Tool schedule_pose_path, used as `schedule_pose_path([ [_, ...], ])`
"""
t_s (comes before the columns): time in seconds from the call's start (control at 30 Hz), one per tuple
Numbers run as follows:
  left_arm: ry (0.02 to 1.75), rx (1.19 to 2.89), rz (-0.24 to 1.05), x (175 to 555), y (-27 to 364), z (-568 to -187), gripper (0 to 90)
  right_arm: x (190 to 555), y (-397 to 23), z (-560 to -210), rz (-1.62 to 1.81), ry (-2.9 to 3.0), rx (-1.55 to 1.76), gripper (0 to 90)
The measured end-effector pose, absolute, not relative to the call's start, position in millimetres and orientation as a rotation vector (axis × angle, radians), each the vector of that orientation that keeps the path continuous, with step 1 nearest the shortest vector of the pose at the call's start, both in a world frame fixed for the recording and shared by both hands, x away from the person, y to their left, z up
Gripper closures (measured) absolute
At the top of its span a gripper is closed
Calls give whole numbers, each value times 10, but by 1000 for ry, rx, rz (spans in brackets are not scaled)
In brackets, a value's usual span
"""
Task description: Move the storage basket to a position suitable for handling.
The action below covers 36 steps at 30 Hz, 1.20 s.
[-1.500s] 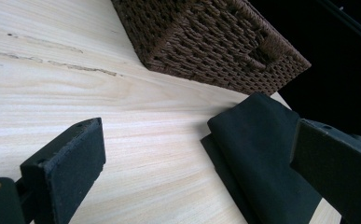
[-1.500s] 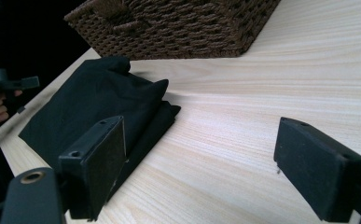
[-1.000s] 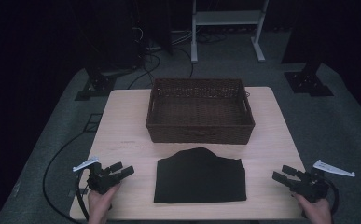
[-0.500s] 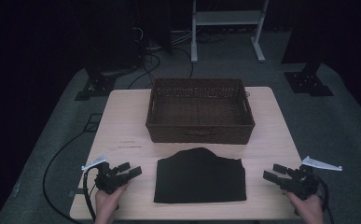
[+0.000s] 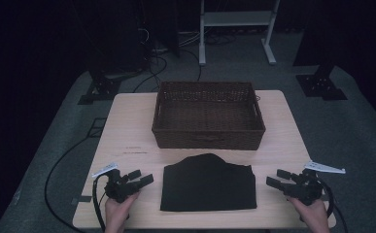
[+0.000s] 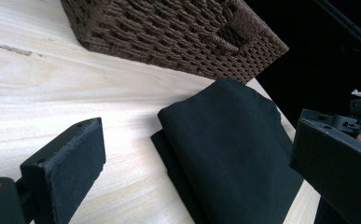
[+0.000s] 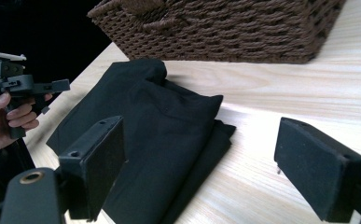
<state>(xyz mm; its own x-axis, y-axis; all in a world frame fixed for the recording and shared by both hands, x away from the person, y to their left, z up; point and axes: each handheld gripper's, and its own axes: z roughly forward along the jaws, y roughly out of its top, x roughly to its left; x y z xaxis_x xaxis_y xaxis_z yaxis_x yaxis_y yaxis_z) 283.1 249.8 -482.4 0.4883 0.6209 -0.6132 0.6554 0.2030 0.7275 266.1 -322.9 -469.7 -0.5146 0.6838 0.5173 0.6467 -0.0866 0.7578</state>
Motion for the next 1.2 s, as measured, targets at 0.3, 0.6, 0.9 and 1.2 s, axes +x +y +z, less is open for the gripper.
schedule_pose_path([
  [0.3, 1192, 1495, -42, 2808, 2418, -4833, 24, 2693, -3110, -4728, 1676, 2151, 1535, 157],
  [0.6, 1200, 1526, -53, 2823, 2335, -4803, 24, 2743, -2974, -4780, 1655, 2207, 1553, 157],
  [0.9, 1219, 1529, -128, 2832, 2218, -4839, 24, 2786, -2889, -4875, 1617, 2277, 1607, 157],
  [1.2, 1273, 1582, -168, 2860, 2037, -4918, 24, 2846, -2783, -4966, 1545, 2334, 1659, 157],
])
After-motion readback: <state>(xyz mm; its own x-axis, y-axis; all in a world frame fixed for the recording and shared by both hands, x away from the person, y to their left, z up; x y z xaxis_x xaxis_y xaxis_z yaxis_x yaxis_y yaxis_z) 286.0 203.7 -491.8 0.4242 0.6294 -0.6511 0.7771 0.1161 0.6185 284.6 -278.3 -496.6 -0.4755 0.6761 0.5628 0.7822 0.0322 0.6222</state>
